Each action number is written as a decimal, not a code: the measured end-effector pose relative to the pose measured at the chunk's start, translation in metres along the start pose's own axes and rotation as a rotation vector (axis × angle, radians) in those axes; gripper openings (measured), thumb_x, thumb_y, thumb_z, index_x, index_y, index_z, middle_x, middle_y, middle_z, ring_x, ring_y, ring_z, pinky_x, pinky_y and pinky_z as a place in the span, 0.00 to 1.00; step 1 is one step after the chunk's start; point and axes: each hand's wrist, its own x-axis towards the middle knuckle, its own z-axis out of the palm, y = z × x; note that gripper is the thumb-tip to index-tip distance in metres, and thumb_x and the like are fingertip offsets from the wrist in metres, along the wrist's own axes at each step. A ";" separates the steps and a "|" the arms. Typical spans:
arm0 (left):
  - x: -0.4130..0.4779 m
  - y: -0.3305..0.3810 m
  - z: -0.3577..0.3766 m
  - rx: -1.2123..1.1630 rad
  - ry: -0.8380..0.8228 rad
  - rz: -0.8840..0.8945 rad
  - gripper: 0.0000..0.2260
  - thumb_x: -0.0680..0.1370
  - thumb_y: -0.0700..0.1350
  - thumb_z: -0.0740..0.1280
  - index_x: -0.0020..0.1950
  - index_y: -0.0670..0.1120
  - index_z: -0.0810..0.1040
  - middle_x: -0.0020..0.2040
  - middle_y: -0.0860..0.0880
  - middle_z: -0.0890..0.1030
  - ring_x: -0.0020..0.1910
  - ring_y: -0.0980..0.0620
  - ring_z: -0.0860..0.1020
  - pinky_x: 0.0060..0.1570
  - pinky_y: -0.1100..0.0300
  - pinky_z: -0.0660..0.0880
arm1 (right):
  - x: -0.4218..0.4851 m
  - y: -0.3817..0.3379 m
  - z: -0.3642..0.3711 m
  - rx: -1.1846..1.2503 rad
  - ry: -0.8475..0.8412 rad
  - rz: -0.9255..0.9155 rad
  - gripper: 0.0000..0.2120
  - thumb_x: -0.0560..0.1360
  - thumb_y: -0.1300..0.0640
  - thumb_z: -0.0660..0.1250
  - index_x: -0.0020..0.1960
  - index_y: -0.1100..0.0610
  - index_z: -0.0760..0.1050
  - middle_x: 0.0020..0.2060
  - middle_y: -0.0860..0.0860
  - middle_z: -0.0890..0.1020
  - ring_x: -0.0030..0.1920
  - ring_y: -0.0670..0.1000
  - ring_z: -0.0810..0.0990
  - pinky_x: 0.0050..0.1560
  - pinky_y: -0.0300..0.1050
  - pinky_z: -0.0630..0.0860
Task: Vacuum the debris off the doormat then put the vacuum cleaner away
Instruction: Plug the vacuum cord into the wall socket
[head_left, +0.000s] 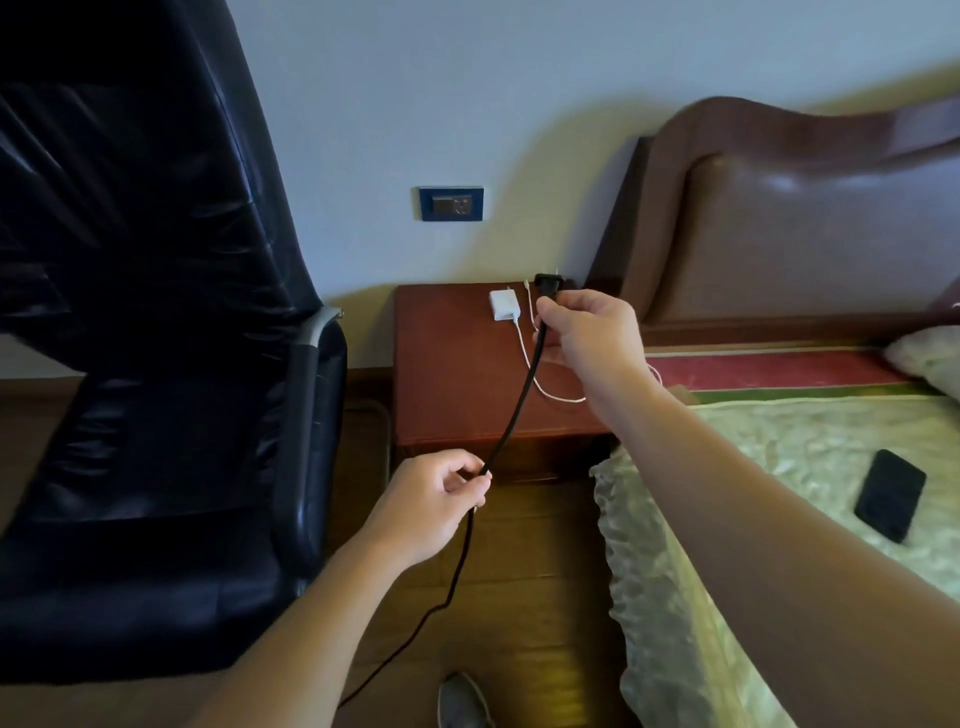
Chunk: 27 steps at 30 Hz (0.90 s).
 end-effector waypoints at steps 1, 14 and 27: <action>0.007 0.001 -0.004 -0.012 0.000 -0.002 0.04 0.82 0.52 0.67 0.55 0.58 0.81 0.42 0.57 0.86 0.46 0.59 0.84 0.49 0.54 0.83 | 0.008 -0.001 0.004 0.010 -0.009 0.001 0.04 0.79 0.56 0.70 0.46 0.52 0.82 0.46 0.56 0.86 0.50 0.57 0.86 0.52 0.56 0.84; 0.138 -0.009 -0.046 -0.087 0.043 -0.124 0.09 0.82 0.52 0.68 0.58 0.50 0.83 0.42 0.55 0.87 0.45 0.59 0.84 0.48 0.58 0.81 | 0.167 -0.010 0.074 0.107 -0.153 0.084 0.04 0.78 0.64 0.68 0.47 0.57 0.80 0.33 0.50 0.80 0.35 0.50 0.80 0.47 0.52 0.82; 0.265 -0.029 -0.050 -0.084 0.039 -0.268 0.07 0.81 0.51 0.68 0.54 0.50 0.83 0.42 0.53 0.87 0.44 0.59 0.84 0.44 0.63 0.78 | 0.312 0.021 0.114 0.026 -0.291 0.150 0.04 0.79 0.62 0.69 0.48 0.54 0.79 0.37 0.51 0.80 0.35 0.49 0.80 0.42 0.46 0.79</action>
